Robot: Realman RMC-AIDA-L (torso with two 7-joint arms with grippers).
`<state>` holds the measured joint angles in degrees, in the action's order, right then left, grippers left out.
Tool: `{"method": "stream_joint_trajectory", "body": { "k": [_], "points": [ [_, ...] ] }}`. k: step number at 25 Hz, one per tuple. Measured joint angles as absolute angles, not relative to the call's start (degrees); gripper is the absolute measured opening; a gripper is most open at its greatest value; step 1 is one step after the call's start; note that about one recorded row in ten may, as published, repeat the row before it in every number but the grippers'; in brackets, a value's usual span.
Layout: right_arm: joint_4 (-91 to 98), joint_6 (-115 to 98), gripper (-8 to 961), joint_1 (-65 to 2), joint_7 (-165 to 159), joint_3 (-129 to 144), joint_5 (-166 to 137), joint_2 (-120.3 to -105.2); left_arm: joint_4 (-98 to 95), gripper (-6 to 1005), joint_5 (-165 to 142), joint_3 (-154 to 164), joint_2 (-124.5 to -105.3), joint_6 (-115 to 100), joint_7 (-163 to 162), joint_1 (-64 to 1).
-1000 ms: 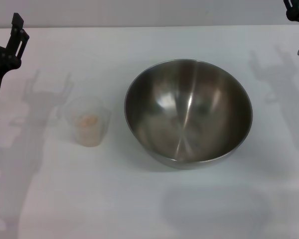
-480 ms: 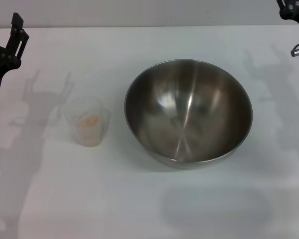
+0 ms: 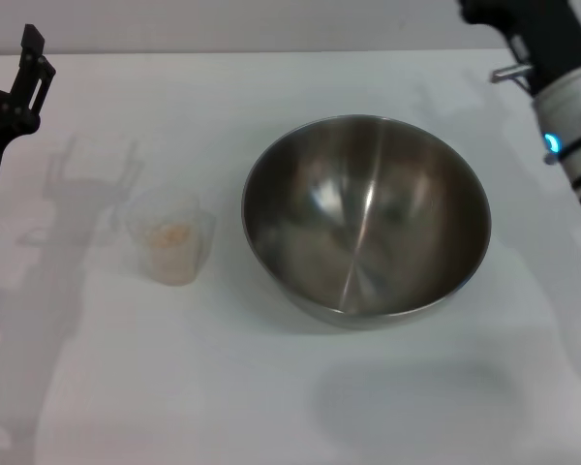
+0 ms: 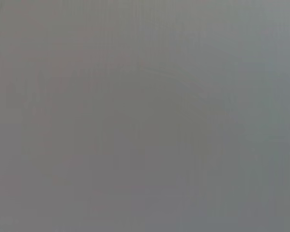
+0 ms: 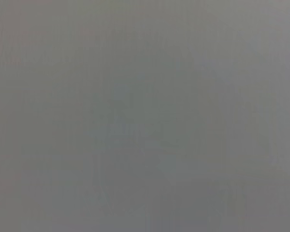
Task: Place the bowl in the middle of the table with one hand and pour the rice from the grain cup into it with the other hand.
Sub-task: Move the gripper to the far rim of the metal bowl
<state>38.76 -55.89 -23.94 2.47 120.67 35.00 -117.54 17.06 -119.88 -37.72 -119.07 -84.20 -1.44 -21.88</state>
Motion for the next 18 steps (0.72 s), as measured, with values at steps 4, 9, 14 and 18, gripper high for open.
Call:
{"method": "stream_joint_trajectory", "body": {
  "k": [4,9,14,18],
  "points": [
    [52.5,-39.2,718,-19.2,2.4,114.3,27.4,-118.62,17.0,822,-119.9,-37.9,-119.01,-84.2,-1.4,-21.9],
    [70.6,-10.7,714,-15.7,2.4,108.6,23.5,-119.18,16.6,821,-119.9,-38.1,-118.97,-84.2,-1.4,-22.1],
    [82.9,15.5,709,-16.6,2.4,102.2,23.8,-118.93,16.5,820,-119.8,-38.1,-118.92,-84.2,-1.4,-22.1],
    [91.0,39.1,706,-19.7,2.8,95.5,23.9,-118.84,16.5,820,-119.5,-38.2,-118.85,-84.2,-1.6,-22.1]
  ]
}}
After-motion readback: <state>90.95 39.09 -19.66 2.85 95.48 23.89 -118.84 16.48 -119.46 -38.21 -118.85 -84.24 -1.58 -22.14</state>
